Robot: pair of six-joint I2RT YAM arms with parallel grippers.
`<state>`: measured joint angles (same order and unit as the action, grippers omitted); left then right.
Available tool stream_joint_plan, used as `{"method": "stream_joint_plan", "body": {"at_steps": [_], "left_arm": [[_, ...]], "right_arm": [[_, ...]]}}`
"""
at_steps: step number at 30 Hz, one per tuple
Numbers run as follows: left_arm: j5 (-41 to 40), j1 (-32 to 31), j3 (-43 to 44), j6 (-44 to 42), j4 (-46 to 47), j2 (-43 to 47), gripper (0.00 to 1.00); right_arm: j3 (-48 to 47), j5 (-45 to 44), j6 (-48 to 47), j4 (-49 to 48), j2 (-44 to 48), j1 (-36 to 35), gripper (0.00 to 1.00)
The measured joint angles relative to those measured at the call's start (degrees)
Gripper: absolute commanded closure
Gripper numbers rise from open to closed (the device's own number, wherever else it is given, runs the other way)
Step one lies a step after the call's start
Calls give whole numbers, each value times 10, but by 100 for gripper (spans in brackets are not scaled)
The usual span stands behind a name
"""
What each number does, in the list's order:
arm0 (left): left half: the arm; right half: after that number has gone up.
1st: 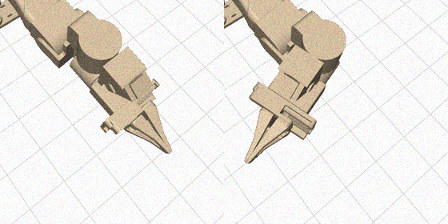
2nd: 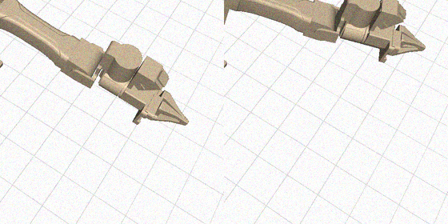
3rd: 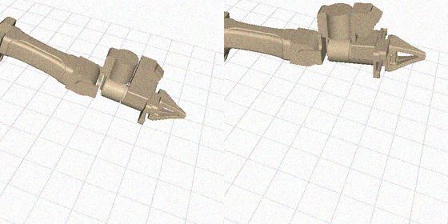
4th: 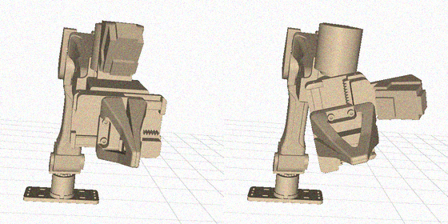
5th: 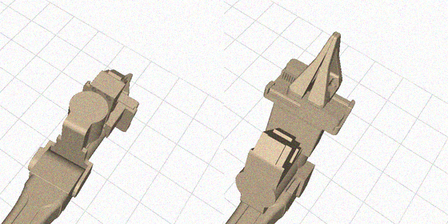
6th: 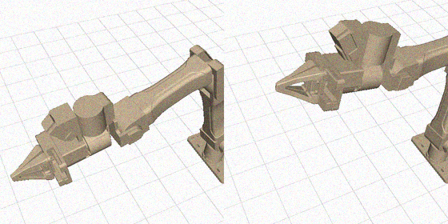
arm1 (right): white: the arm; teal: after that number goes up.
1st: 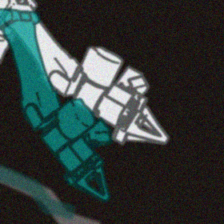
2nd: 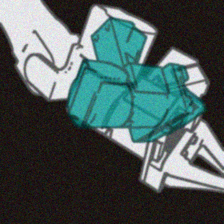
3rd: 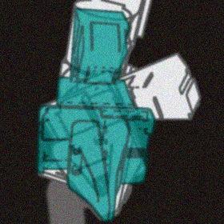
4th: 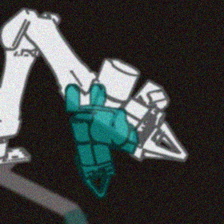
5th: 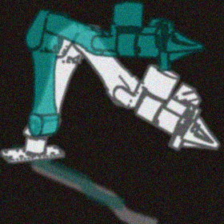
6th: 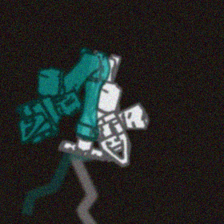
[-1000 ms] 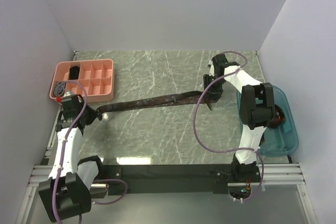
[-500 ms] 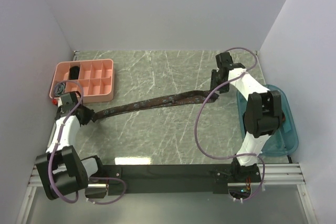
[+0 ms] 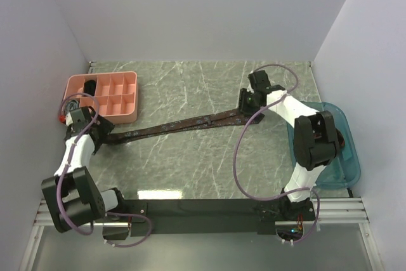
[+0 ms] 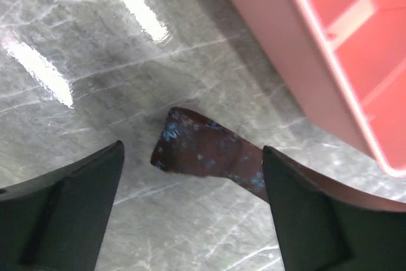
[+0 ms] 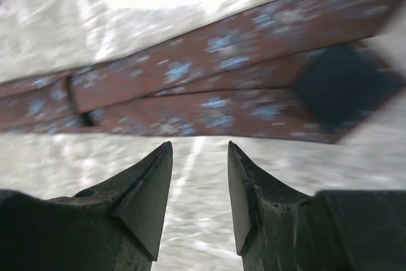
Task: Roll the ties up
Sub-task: Flatten the tie
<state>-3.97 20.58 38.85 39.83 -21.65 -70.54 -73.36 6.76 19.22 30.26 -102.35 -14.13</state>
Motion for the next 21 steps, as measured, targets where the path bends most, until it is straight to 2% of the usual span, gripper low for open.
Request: {"method": "stream_joint_plan", "body": {"at_steps": [8, 14, 21], "left_arm": [[8, 0, -22, 1, -2, 124, 1], [7, -17, -40, 2, -7, 212, 5], [5, -47, -40, 0, -7, 227, 5]], "right_arm": [[66, 49, 78, -67, 7, -14, 55], [66, 37, 107, -86, -10, -11, 65], [17, -3, 127, -54, -73, 20, 64]]}}
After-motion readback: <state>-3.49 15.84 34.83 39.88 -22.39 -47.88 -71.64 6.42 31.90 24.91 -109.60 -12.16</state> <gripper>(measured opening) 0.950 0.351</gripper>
